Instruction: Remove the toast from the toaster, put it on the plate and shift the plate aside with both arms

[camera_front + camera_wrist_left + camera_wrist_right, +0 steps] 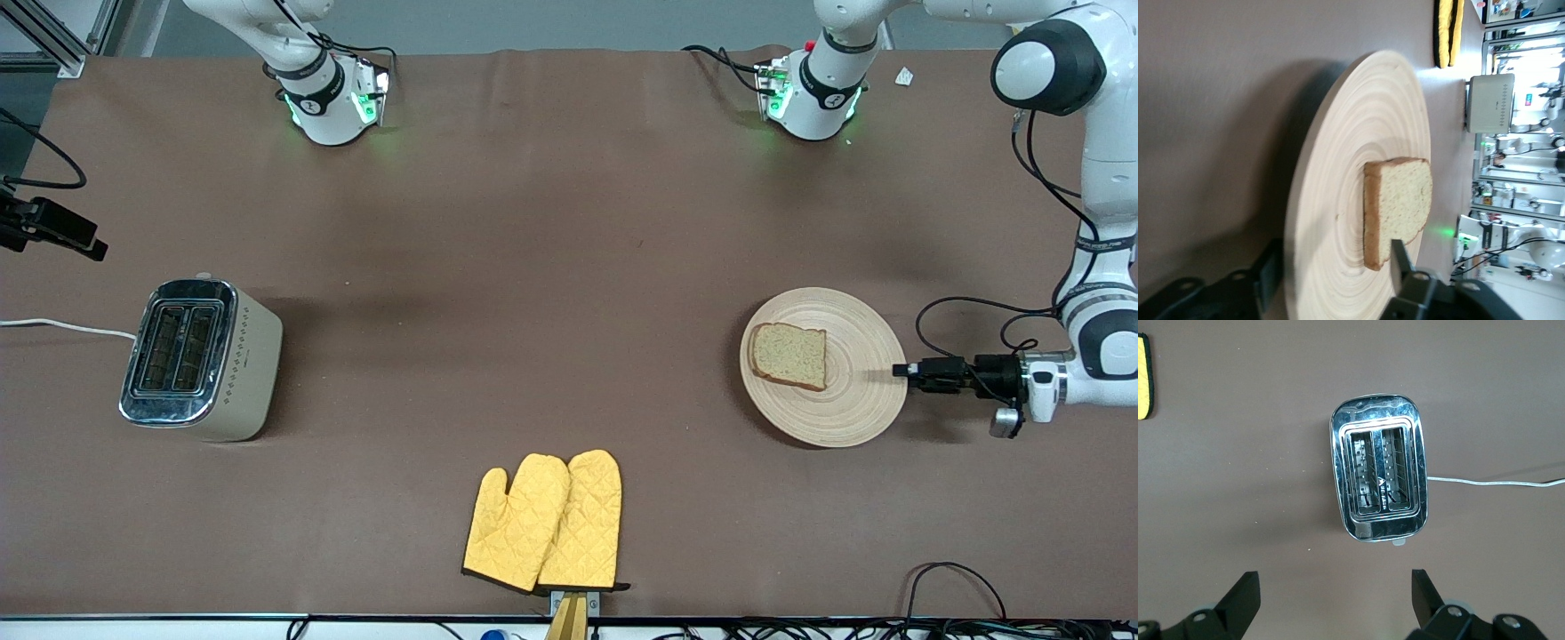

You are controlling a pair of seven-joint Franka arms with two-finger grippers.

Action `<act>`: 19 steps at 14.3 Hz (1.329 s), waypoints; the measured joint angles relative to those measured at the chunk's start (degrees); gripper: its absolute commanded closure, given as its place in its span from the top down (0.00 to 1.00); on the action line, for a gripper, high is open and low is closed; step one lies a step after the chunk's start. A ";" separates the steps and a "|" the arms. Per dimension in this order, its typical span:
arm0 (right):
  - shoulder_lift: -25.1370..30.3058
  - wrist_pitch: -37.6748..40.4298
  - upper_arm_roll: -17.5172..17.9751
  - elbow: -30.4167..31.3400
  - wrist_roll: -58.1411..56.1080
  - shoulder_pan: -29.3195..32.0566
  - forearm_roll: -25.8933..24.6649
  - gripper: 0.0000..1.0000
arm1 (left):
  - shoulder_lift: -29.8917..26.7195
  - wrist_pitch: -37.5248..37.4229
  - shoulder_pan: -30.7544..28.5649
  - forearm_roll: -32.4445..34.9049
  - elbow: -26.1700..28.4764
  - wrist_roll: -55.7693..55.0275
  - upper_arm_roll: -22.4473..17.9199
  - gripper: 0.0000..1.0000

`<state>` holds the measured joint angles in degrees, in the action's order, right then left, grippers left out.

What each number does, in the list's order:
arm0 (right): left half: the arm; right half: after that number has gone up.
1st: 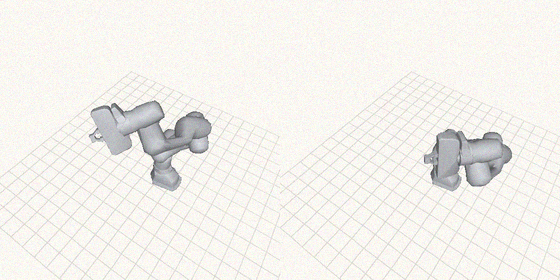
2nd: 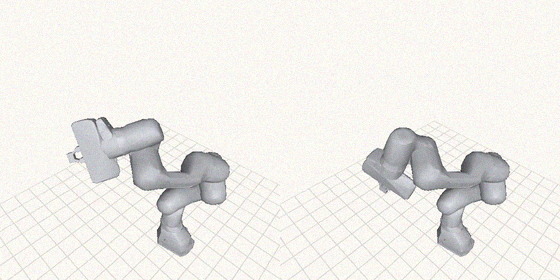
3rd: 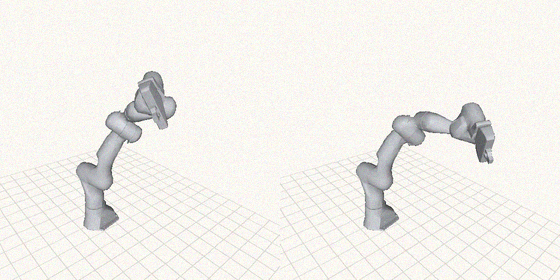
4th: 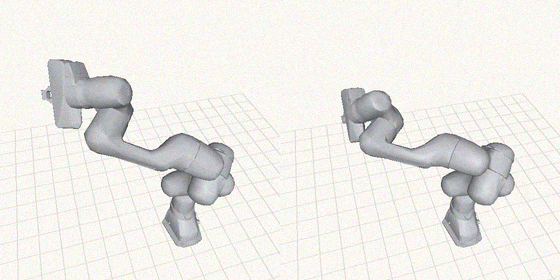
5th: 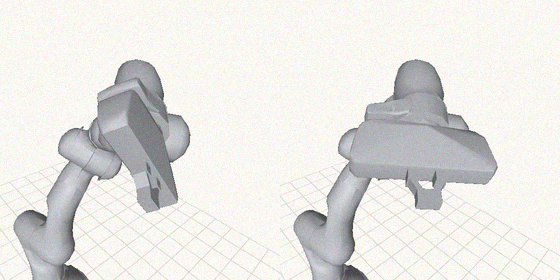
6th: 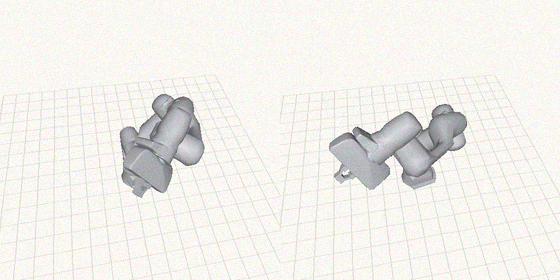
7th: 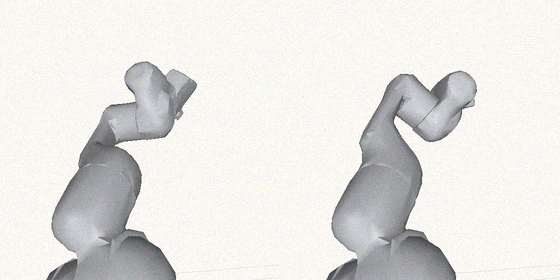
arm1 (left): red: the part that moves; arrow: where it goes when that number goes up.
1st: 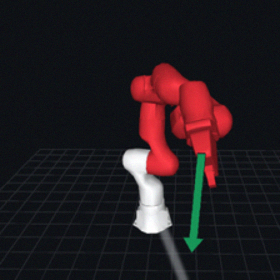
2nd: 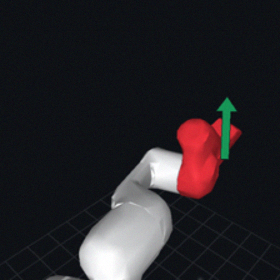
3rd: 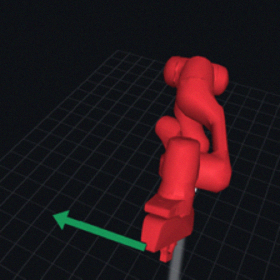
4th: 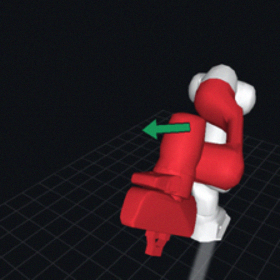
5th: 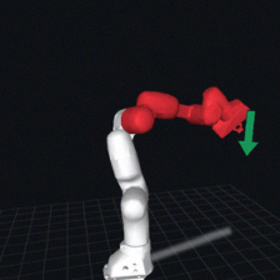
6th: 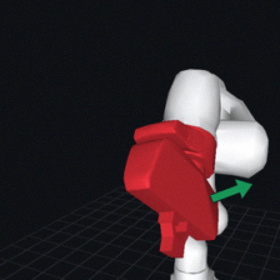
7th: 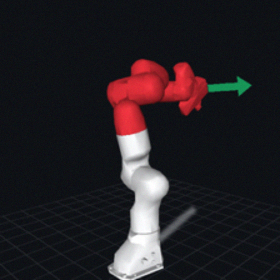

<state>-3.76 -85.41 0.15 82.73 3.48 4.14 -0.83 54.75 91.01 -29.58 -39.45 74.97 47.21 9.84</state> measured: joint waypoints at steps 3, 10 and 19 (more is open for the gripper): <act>0.00 0.00 0.00 0.00 0.00 -0.01 0.00 1.00 | -4.72 -0.64 3.66 7.40 -4.93 -3.50 1.28 1.00; 0.00 0.00 0.01 0.01 0.00 -0.04 0.00 1.00 | -23.37 0.18 25.18 28.79 -9.14 -28.13 1.04 1.00; 0.00 0.00 0.01 0.02 0.00 -0.05 0.00 1.00 | -44.26 -3.66 31.98 39.63 -2.99 -53.94 0.91 1.00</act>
<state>-3.76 -85.40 0.17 82.75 3.48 4.09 -0.83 10.49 87.35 2.40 0.17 71.98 -6.73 10.75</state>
